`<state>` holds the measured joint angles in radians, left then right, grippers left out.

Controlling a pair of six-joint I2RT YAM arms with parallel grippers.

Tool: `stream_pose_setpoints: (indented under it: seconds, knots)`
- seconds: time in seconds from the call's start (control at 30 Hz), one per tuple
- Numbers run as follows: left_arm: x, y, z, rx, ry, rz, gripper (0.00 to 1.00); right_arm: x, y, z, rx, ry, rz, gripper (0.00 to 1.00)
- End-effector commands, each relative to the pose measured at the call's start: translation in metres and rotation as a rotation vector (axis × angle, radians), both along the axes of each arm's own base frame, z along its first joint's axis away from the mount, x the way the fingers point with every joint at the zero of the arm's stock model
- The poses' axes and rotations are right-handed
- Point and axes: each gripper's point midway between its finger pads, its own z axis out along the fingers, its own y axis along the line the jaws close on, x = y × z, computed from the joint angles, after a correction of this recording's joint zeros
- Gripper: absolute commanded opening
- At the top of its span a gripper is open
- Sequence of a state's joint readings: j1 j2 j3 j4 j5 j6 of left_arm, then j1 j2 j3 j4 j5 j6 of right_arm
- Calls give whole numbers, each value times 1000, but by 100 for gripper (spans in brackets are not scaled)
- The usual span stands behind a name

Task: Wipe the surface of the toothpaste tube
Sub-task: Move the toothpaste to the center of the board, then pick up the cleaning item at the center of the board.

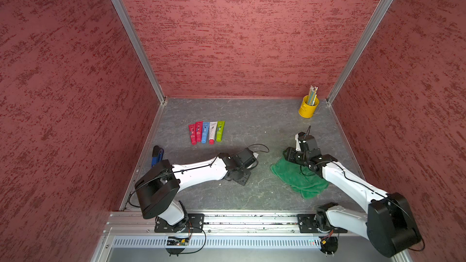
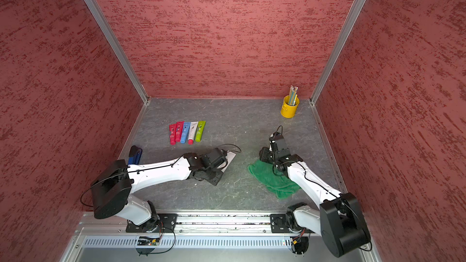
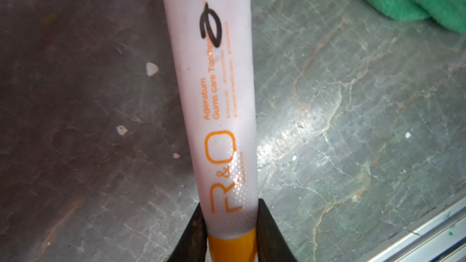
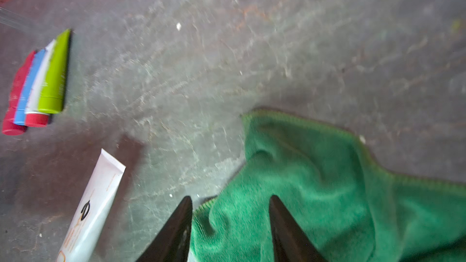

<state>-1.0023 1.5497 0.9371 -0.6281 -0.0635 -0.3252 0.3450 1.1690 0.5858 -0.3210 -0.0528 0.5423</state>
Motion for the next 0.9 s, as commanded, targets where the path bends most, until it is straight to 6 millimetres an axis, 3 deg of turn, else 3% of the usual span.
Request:
stream_pose_setpoints:
  seconds: [0.0,0.13,0.33,0.47,0.57,0.73,0.87]
  knots:
    - [3,-7,3,-26,-47,4,18,-26,-11,-15,-60,63,-98,48]
    - [4,-10,0,-43,-57,-22,18,-46,-9,-16,-116,74,-139,48]
    - [1,-15,0,-87,-49,-38,19,-77,-15,-39,-262,155,-176,47]
    - [1,-14,-2,-94,-46,-40,20,-82,-25,-46,-310,157,-204,47]
    - [0,-15,-1,-113,-42,-44,20,-78,-21,-48,-296,144,-198,47]
    - [1,-14,-2,-136,-18,-41,20,-69,-14,-58,-321,144,-167,26]
    - [1,-15,-2,-143,-12,-44,21,-54,4,-46,-277,96,-122,4]
